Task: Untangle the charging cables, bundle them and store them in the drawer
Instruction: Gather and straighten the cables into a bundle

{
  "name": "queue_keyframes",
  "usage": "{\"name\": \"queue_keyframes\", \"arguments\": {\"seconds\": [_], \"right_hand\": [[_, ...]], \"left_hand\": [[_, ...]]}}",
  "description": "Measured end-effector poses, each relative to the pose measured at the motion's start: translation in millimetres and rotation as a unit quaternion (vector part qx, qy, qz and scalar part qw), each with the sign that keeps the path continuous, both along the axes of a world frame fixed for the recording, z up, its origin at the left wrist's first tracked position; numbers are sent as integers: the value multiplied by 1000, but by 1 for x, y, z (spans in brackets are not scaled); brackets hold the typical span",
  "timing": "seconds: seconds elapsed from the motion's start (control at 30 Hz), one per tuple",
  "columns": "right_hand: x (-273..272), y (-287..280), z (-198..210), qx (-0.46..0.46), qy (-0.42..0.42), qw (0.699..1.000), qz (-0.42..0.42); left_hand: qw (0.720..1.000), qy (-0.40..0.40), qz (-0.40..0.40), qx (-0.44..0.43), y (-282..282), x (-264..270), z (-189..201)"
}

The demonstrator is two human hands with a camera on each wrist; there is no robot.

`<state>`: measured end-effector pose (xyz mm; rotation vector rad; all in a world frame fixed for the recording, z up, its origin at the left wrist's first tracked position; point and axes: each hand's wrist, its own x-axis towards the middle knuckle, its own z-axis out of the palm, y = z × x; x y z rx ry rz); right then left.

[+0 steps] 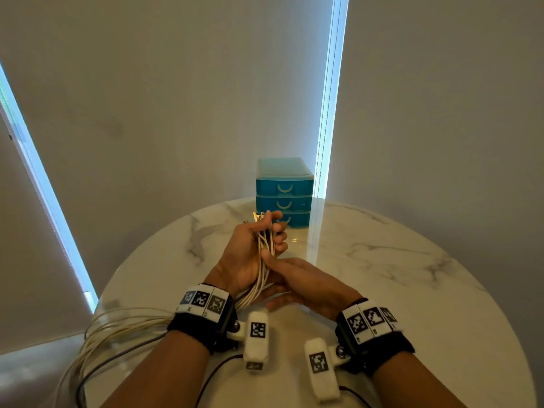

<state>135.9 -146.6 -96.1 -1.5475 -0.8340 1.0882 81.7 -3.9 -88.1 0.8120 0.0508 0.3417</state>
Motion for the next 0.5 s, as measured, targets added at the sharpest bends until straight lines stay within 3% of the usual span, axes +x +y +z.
{"name": "queue_keyframes", "arguments": {"seconds": [0.1,0.23,0.5], "right_hand": [[9,-3,2,-11,-80,995,-53],[26,-8,-3,104,-137,967,-189],[18,3,-16,179,-113,957,-197]], "left_hand": [[1000,-1,6,-1,1,1,-5],[999,-11,42,4,4,3,-10],[999,4,39,6,-3,4,-11]]}}
